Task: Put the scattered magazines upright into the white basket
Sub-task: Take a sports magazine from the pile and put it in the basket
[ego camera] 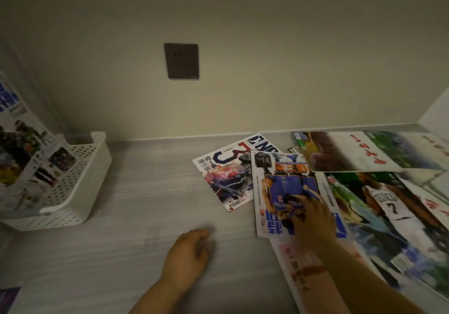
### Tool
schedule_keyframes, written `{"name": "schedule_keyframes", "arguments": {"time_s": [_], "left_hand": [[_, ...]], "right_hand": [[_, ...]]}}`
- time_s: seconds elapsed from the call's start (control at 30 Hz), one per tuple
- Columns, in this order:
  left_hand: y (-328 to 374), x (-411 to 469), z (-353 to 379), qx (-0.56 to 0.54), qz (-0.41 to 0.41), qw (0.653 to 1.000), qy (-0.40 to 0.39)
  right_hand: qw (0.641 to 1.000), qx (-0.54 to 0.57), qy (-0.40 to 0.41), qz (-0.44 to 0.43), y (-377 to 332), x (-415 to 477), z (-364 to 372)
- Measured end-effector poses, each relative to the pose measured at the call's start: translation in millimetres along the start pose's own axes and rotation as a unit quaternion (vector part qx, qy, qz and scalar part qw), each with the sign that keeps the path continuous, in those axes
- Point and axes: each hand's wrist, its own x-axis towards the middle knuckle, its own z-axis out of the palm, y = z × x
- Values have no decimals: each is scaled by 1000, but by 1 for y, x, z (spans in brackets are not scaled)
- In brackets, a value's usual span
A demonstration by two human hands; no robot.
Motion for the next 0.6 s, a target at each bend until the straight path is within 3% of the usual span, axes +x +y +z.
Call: {"name": "schedule_keyframes", "arguments": {"time_s": [0.13,0.3,0.4,0.53,0.6], "left_hand": [[33,7,34,12,3,997,-80],[75,21,61,-39,-30,988,-143],[98,31,72,-121,-65,980,-142],[115,51,74,-248,-157,953,-77],[115,60,74,-250,-188,947,-67]], "right_hand": [[999,-10,-3,46,54,1,-2],[999,-32,-20,14,72,1,7],[999,-26,-19,5,75,3,7],[1000,-10,-22,-11,79,4,9],[999,-6,-30,-13,81,5,9]]}}
